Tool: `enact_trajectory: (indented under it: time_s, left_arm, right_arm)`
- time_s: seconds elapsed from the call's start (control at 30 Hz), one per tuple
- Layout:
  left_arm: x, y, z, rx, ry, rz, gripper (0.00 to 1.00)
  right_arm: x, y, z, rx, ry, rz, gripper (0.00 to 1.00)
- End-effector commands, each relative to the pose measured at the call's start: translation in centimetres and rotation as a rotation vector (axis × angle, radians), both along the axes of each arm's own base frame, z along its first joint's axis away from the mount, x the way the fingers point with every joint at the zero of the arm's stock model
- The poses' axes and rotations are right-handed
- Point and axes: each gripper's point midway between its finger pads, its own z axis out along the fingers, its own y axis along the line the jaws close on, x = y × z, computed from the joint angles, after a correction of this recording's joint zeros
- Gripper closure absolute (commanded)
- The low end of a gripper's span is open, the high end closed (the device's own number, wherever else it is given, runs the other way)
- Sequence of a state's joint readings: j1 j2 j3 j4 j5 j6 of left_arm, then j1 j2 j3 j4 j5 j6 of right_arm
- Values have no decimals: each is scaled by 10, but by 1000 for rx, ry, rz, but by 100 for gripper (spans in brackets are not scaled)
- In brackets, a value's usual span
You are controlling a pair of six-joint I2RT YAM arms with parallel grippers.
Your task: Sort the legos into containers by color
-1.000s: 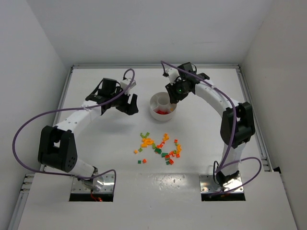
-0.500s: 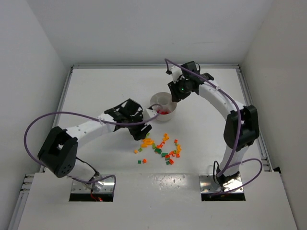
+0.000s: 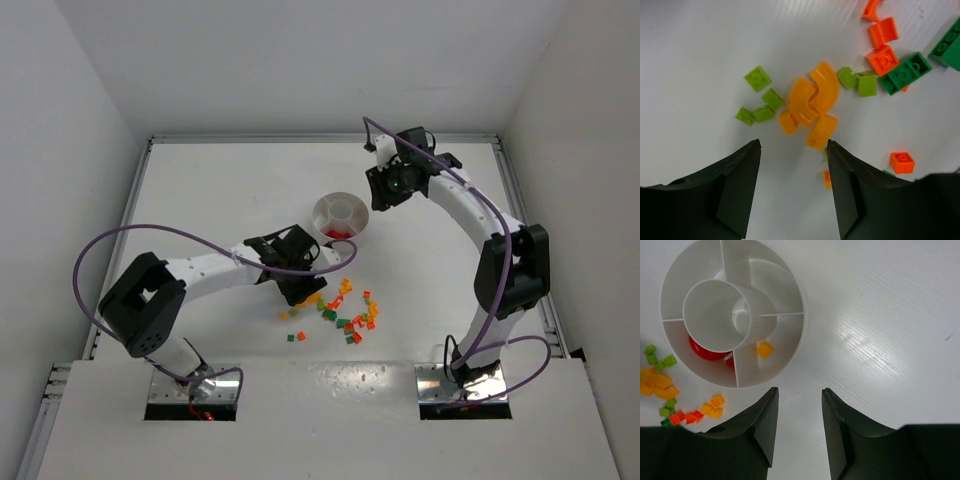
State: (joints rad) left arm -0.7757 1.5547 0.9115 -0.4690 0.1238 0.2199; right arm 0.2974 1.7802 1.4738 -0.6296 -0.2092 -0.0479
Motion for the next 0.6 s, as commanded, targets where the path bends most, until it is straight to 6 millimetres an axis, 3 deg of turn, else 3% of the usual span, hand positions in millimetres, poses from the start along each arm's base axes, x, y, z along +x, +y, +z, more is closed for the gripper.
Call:
enact_trajectory:
  time_s: [0.0, 0.37, 0.57]
  left_arm:
    - [18, -3, 10, 0, -75, 95, 39]
    - [20, -2, -3, 15, -28, 121, 43]
    - [29, 1, -11, -10, 33, 157, 58]
  right_arm:
    - [0, -1, 25, 33, -64, -13, 60]
    - [1, -3, 27, 42, -71, -17, 60]
    - [1, -4, 27, 37, -74, -10, 60]
